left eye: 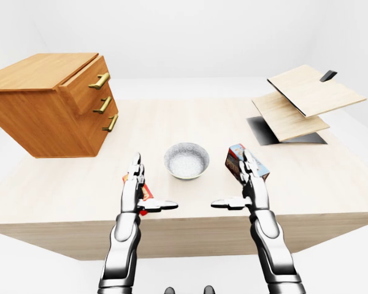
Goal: Close the top drawer of the cabinet and put the bowl on top of it.
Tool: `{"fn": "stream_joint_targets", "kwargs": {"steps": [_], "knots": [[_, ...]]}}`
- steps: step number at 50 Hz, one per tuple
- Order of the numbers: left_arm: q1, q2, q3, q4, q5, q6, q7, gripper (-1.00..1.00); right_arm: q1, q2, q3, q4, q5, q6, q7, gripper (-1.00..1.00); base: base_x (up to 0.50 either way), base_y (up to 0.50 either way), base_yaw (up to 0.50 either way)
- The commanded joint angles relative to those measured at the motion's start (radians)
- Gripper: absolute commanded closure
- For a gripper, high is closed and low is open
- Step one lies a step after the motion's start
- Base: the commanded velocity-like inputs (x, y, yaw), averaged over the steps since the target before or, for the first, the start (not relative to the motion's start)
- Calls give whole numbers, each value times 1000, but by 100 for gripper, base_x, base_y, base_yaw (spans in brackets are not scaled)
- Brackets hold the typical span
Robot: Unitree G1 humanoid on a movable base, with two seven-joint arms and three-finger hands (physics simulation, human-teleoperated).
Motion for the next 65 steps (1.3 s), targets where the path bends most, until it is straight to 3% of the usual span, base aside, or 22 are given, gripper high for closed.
{"fn": "stream_joint_targets", "kwargs": {"steps": [1,3,9,10,11,15,17,21,36,65], "knots": [[27,12,19,-62,-11,27,-40,-100,57,-5,-21,-92,-23,-15,-4,-100,0,0,0],[40,11,20,-91,-11,41,-42,-100,56,-3,-21,-88,-29,-21,-13,-100,0,0,0],[76,11,24,-169,-10,68,-53,-100,87,3,-10,-142,-25,3,-16,-100,0,0,0],[77,10,23,-170,-8,67,-54,-100,95,1,-2,-146,-22,-4,0,-100,0,0,0],[80,9,21,-172,-6,68,-55,-100,116,-5,15,-154,-23,-33,31,-100,0,0,0],[111,4,9,-226,0,78,-59,-100,169,3,26,-225,-24,-35,33,-100,0,0,0],[129,2,3,-256,4,78,-61,-100,187,2,28,-258,-26,-24,36,-100,0,0,0],[134,1,-3,-257,17,72,-55,-100,199,2,35,-266,-32,-31,40,-100,0,0,0],[206,-1,39,-444,-24,78,-88,-100,289,3,14,-445,11,12,74,-100,0,0,0],[222,-8,69,-491,-43,78,-120,-100,338,12,9,-504,54,-13,103,-100,13,0,0]]}}
